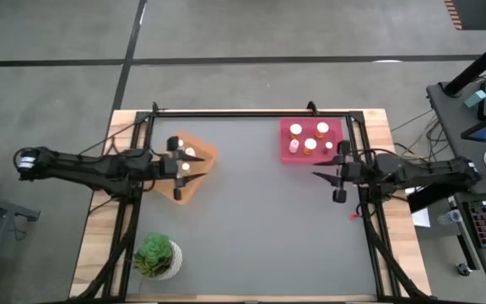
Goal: Pick and place medicine bottles into bin by pill shape (circle, oval)
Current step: Return to Home Position
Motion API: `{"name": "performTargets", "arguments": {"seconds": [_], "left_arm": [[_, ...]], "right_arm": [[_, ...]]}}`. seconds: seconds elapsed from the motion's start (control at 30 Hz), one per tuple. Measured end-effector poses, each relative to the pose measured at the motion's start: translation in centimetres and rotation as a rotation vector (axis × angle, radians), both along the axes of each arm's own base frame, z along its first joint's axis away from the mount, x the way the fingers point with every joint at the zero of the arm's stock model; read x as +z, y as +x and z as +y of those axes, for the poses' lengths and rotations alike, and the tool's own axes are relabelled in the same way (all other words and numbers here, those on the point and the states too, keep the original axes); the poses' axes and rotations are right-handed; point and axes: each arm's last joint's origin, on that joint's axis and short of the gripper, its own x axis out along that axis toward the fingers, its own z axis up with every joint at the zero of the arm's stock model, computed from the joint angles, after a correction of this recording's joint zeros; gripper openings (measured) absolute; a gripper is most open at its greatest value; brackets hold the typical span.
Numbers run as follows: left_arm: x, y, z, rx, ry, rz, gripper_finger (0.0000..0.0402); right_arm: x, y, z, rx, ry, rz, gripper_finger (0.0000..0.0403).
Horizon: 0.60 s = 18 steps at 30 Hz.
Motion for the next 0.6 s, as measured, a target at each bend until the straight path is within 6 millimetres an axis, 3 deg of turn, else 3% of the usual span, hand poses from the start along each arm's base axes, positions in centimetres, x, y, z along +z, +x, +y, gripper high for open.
{"name": "performTargets", "arguments": {"seconds": [0.33, 0.6], "left_arm": [[-1.6, -3.3, 0.2, -0.004, 0.003, -0.173, 0.0178], [-4.4, -4.3, 0.3, -0.004, -0.002, -0.22, 0.0169]], "right_arm": [[-1.4, -2.6, -0.2, 0.0, -0.002, -0.154, 0.0102], [-2.2, -2.2, -0.1, 0.013, 0.01, -0.091, 0.0102]]}}
